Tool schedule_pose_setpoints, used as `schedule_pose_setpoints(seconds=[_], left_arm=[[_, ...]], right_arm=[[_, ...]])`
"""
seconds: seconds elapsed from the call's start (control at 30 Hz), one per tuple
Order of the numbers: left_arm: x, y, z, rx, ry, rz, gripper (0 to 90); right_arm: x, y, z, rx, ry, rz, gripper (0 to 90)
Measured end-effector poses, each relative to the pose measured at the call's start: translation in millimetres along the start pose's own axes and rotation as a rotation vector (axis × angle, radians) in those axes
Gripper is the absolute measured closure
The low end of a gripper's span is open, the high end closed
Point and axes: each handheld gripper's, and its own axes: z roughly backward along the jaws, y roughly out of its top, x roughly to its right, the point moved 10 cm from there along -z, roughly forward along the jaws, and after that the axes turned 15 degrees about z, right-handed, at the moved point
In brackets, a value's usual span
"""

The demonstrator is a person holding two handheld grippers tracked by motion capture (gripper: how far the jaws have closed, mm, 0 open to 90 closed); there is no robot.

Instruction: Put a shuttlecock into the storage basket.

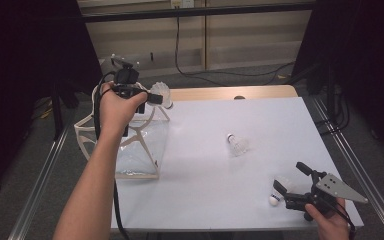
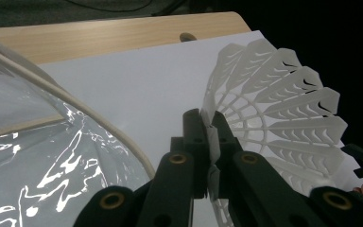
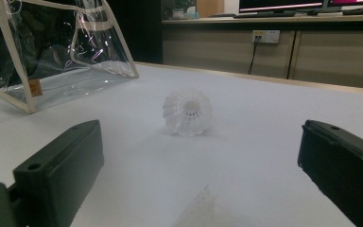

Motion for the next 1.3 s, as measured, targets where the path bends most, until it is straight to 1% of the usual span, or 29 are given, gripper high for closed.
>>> schedule_pose_setpoints(seconds=[0.17, 0.33, 0.37, 0.43, 0.5, 0.63, 0.73, 0.77, 0.87, 0.9, 0.97, 1.0, 1.03, 1.1, 1.13, 1.17, 1.27, 1.3], left_arm=[[-4.6, 0.3, -0.1, -0.003, 0.020, 0.003, 89.4], [-4.6, 1.5, 1.2, 0.002, 0.019, 0.008, 89.5], [-4.2, 2.2, 1.3, 0.007, 0.019, 0.016, 89.5], [-4.9, 2.0, 2.2, -0.001, 0.019, 0.012, 89.5], [-5.3, 3.2, 2.9, 0.005, 0.022, 0.018, 89.5], [-6.6, 4.4, 5.5, 0.003, 0.022, 0.016, 89.5], [-8.4, 6.0, 6.3, 0.012, 0.033, 0.023, 89.5], [-8.7, 6.3, 6.6, 0.013, 0.034, 0.022, 89.5], [-9.1, 7.5, 6.9, 0.023, 0.035, 0.028, 89.5], [-9.7, 7.9, 7.9, 0.021, 0.035, 0.025, 89.5], [-9.8, 8.2, 8.4, 0.021, 0.035, 0.027, 89.5], [-9.8, 9.2, 8.8, 0.029, 0.038, 0.033, 89.5], [-10.3, 9.2, 9.8, 0.024, 0.037, 0.027, 89.5], [-10.1, 10.0, 10.3, 0.029, 0.037, 0.034, 89.5], [-11.0, 10.0, 11.4, 0.024, 0.041, 0.025, 89.5], [-11.0, 10.0, 11.4, 0.024, 0.041, 0.025, 89.6], [-10.6, 11.7, 12.1, 0.035, 0.043, 0.034, 89.6], [-10.9, 11.6, 13.2, 0.026, 0.042, 0.027, 89.5]], right_arm=[[-0.4, -0.5, 0.4, -0.004, 0.005, 0.011, 0.7], [-0.1, -0.5, 0.3, -0.002, 0.003, 0.006, 0.7], [-0.2, -0.3, 0.3, -0.002, 0.003, 0.008, 0.7], [-0.3, -0.3, 0.3, -0.002, 0.003, 0.007, 0.7], [-0.4, -0.2, 0.5, -0.002, 0.004, 0.008, 0.7], [-0.2, -0.2, 0.5, -0.001, 0.003, 0.007, 0.7], [-0.2, -0.1, 0.5, -0.001, 0.003, 0.008, 0.7], [-0.5, 0.7, 0.2, 0.003, 0.001, 0.001, 0.7], [-0.2, 0.1, 0.5, 0.000, 0.003, 0.010, 0.7], [-0.4, 0.5, 0.4, 0.001, 0.000, -0.004, 0.7], [-0.2, 0.3, 0.4, 0.001, 0.001, -0.001, 0.7], [-0.3, 0.4, 0.5, 0.001, 0.001, -0.002, 0.7], [-0.1, 0.4, 0.5, 0.002, 0.001, 0.000, 0.7], [-0.3, 0.5, 0.7, 0.001, 0.002, -0.001, 0.7], [-0.3, 0.6, 0.7, 0.002, 0.002, 0.000, 0.7], [-0.3, 0.6, 0.8, 0.002, 0.002, 0.000, 0.7], [-0.4, 0.6, 0.7, 0.001, 0.002, 0.000, 0.7], [-0.5, 0.5, 0.6, 0.001, 0.002, 0.001, 0.7]])
